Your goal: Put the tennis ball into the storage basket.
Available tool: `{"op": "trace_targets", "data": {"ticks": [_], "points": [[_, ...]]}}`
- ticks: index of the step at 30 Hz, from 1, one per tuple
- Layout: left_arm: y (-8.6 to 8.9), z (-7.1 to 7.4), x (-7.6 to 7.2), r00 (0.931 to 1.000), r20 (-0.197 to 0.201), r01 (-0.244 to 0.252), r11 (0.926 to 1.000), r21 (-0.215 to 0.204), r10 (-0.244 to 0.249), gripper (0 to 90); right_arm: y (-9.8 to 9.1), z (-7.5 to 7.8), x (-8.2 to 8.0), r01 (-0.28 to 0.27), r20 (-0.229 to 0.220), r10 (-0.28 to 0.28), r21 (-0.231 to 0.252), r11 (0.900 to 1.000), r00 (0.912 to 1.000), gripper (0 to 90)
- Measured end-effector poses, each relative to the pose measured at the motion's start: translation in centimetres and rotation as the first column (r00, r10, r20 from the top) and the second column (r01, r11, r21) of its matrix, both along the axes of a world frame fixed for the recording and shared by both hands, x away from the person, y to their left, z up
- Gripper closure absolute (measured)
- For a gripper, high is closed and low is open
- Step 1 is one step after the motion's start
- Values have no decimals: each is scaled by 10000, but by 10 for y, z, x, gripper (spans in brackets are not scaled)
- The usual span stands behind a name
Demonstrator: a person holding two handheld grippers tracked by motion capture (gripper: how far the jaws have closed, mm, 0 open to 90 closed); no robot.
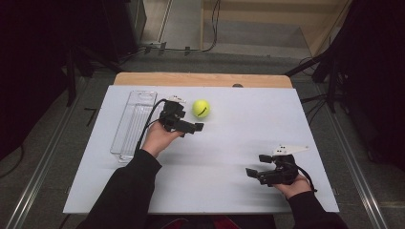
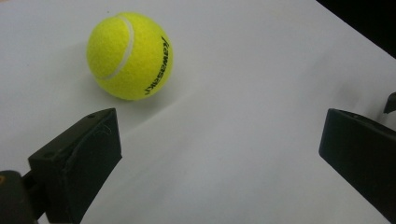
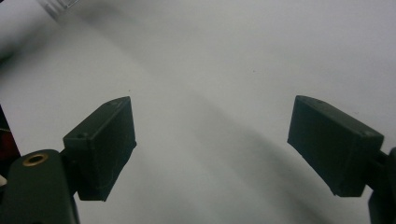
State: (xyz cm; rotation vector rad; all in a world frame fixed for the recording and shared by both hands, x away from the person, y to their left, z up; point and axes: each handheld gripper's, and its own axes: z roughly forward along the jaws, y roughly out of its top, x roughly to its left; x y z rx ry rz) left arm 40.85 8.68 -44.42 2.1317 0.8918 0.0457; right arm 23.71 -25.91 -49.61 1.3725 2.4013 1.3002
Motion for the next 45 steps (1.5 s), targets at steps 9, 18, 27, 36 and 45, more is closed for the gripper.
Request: {"op": "trace_targets", "data": {"ticks": [9, 18, 27, 36, 45], "points": [[-7, 2, 9, 9995, 209, -222, 9994, 256, 216, 14, -1, 0, 0, 20, -9, -20, -15, 10000, 10000, 133], [-15, 1, 20, 9998, 82, -177, 9997, 172, 175, 14, -3, 1, 0, 107, -9, -107, 7, 9999, 9999, 133], [-27, 9, 34, 9998, 157, -100, 9996, 251, 96, 14, -3, 0, 1, 9, -24, -9, -20, 10000, 10000, 133], [-29, 12, 47, 9994, 339, -52, 9996, 263, 43, 14, -3, 0, 1, 19, -37, -19, 2, 10000, 10000, 133], [-33, 8, 61, 9995, 125, -310, 9988, 372, 306, 14, -1, -1, 1, -109, -35, 109, -40, 9999, 9999, 133]]}}
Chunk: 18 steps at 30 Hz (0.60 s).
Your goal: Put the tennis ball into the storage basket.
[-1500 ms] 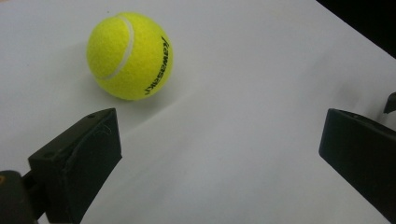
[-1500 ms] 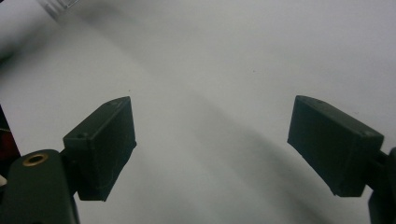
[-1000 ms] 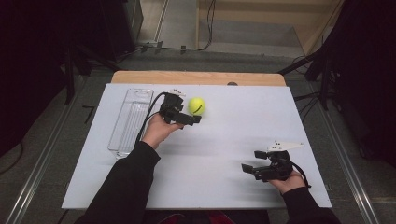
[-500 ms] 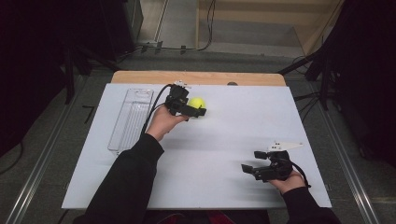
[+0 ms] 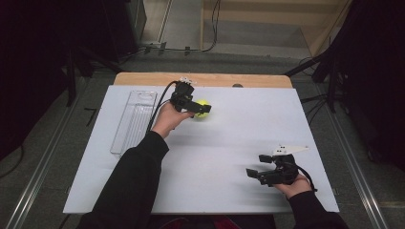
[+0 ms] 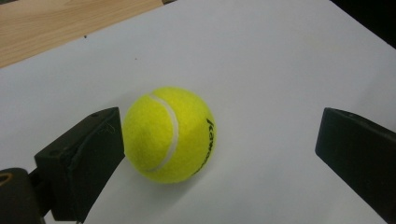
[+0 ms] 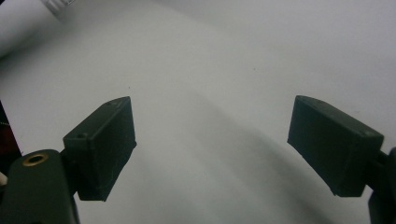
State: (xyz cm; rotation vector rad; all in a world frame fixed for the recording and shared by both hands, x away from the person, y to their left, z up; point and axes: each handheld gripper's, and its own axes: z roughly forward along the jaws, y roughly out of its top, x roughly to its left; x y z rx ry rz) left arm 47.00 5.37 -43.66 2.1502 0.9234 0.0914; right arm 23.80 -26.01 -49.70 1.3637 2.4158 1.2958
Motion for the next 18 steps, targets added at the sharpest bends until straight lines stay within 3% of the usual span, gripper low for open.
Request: {"op": "trace_targets", "data": {"ticks": [3, 7, 18], "points": [[-3, 0, 5, 10000, 72, 1, 9997, 225, -2, 14, 0, 0, 0, 15, -13, -15, 12, 10000, 10000, 133], [-5, 0, 13, 9999, 2, -111, 9999, -61, 111, 15, -1, 0, 0, -2, -5, 2, 21, 10000, 10000, 133], [-17, 2, 31, 9991, 191, -389, 9989, 278, 384, 15, 0, 0, 0, -63, -4, 63, 43, 10000, 10000, 133]]}}
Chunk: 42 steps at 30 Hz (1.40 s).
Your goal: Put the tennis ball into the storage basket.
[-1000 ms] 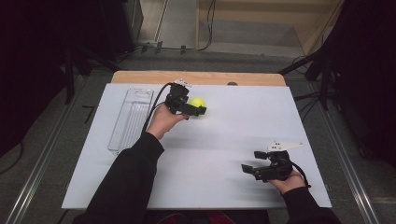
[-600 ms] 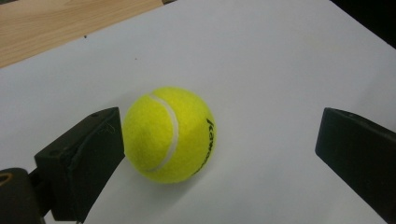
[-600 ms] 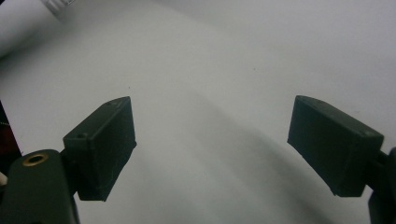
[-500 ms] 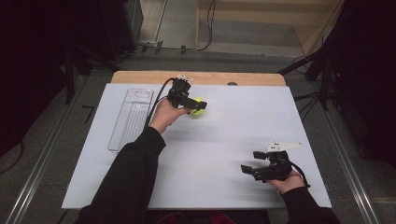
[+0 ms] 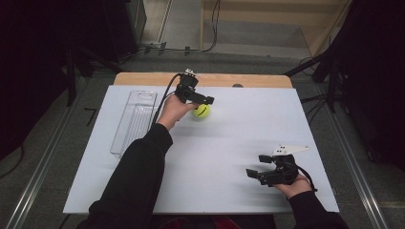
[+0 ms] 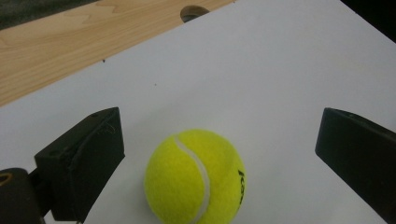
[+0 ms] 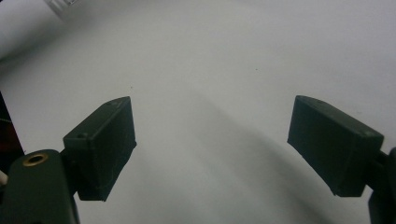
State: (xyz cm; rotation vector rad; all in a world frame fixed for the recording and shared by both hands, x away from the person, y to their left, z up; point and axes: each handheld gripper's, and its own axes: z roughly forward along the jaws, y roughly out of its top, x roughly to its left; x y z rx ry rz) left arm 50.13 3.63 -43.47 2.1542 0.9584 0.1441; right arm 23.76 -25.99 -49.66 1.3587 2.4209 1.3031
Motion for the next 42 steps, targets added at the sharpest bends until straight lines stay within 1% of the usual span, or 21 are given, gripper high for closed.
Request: {"op": "trace_targets", "data": {"ticks": [2, 3, 4, 10, 14, 15, 17, 18, 20, 22, 24, 26, 29, 32, 33, 35, 36, 39, 40, 42], "points": [[-1, 1, 1, 10000, 59, -25, 10000, -90, 26, 15, 0, 0, 0, -15, 15, 15, -3, 10000, 10000, 133], [-1, 1, 1, 10000, 52, -25, 9998, -206, 26, 19, 0, 0, 0, -25, 14, 25, 4, 10000, 10000, 133], [-1, 0, 1, 10000, 54, -53, 9998, -213, 54, 26, 0, 0, 0, -29, 20, 29, 4, 10000, 10000, 133], [-1, -6, 1, 9999, 6, -104, 9999, -16, 104, 26, -1, 0, -1, -4, 11, 4, 9, 10000, 10000, 133], [-2, -10, 0, 10000, -2, -63, 10000, 11, 63, 26, -1, 0, -1, 1, 9, -1, 6, 10000, 10000, 133], [-1, -11, 0, 10000, 47, -51, 10000, 40, 51, 26, -1, 0, -1, 11, 1, -11, -2, 10000, 10000, 133], [-1, -14, -1, 10000, -16, -9, 10000, 15, 9, 26, -1, 0, -1, 17, -15, -17, -7, 10000, 10000, 133], [-1, -17, -1, 10000, -36, -39, 10000, -36, 39, 26, -1, 0, -1, 35, -1, -35, -25, 10000, 10000, 133], [0, -21, -1, 9999, -86, -55, 10000, 77, 55, 26, -1, 1, -1, 38, 14, -38, 1, 10000, 10000, 133], [1, -24, -1, 9999, -128, -48, 10000, 80, 49, 26, -1, 1, -1, 44, 52, -45, 23, 10000, 10000, 133], [0, -27, -1, 9999, -81, -89, 9999, 112, 89, 26, -1, 1, -1, 10, 35, -10, -21, 10000, 10000, 133], [1, -29, -1, 9999, -134, -109, 9999, 61, 109, 26, -1, 1, -1, 0, 39, 0, -8, 10000, 10000, 133], [1, -32, -1, 9998, -102, -142, 9998, 132, 143, 26, -1, 1, -1, 0, 40, 0, -17, 10000, 10000, 133], [2, -35, -1, 9997, -125, -223, 9997, 105, 224, 26, -1, 1, -1, 4, 49, -4, -5, 10000, 10000, 132], [2, -37, -1, 9996, -139, -264, 9996, 50, 265, 26, -1, 1, -1, -5, 54, 5, -14, 10000, 10000, 133], [3, -40, 0, 9994, -203, -277, 9996, 67, 279, 26, -1, 1, -1, -30, 49, 30, -24, 10000, 10000, 133], [4, -41, 0, 9994, -222, -264, 9996, 141, 267, 26, -1, 1, -1, -30, 49, 30, -24, 10000, 10000, 133], [4, -46, -1, 9991, -271, -308, 9994, 171, 313, 26, -1, 1, -1, -38, 38, 38, -26, 10000, 10000, 133], [4, -48, -1, 9992, -316, -234, 9995, 234, 241, 26, -1, 1, -1, -38, 38, 38, -26, 10000, 10000, 133], [3, -51, -1, 9991, -348, -247, 9994, 230, 255, 26, 0, 1, -1, -44, 42, 44, -32, 10000, 10000, 133]]}}
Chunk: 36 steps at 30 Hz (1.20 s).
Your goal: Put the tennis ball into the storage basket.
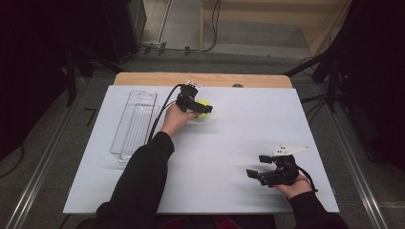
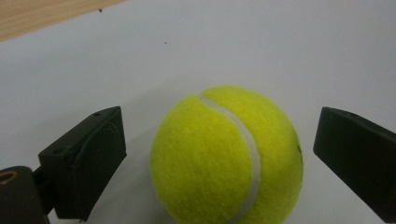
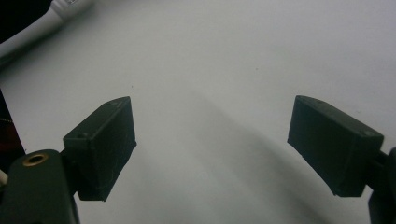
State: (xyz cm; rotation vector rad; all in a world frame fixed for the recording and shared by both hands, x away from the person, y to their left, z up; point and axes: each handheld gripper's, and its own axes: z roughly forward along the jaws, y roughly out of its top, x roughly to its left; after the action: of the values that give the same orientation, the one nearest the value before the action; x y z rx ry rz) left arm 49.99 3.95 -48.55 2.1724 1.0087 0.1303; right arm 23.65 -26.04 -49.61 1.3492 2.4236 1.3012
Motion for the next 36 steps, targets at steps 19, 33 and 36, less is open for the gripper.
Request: {"op": "trace_targets", "data": {"ticks": [19, 33, 36], "points": [[-1, -17, -11, 9985, 541, -6, 9986, 524, -23, 200, 0, 0, 0, 8, 24, -8, -20, 10000, 10000, 133], [-3, -10, -15, 9977, 551, 364, 9971, 668, -401, 267, 0, 0, 0, 37, 7, -37, -4, 10000, 10000, 133], [-2, -4, -18, 9980, 430, 437, 9970, 644, -465, 267, 0, 0, 0, 37, 4, -37, -7, 10000, 10000, 133]]}}
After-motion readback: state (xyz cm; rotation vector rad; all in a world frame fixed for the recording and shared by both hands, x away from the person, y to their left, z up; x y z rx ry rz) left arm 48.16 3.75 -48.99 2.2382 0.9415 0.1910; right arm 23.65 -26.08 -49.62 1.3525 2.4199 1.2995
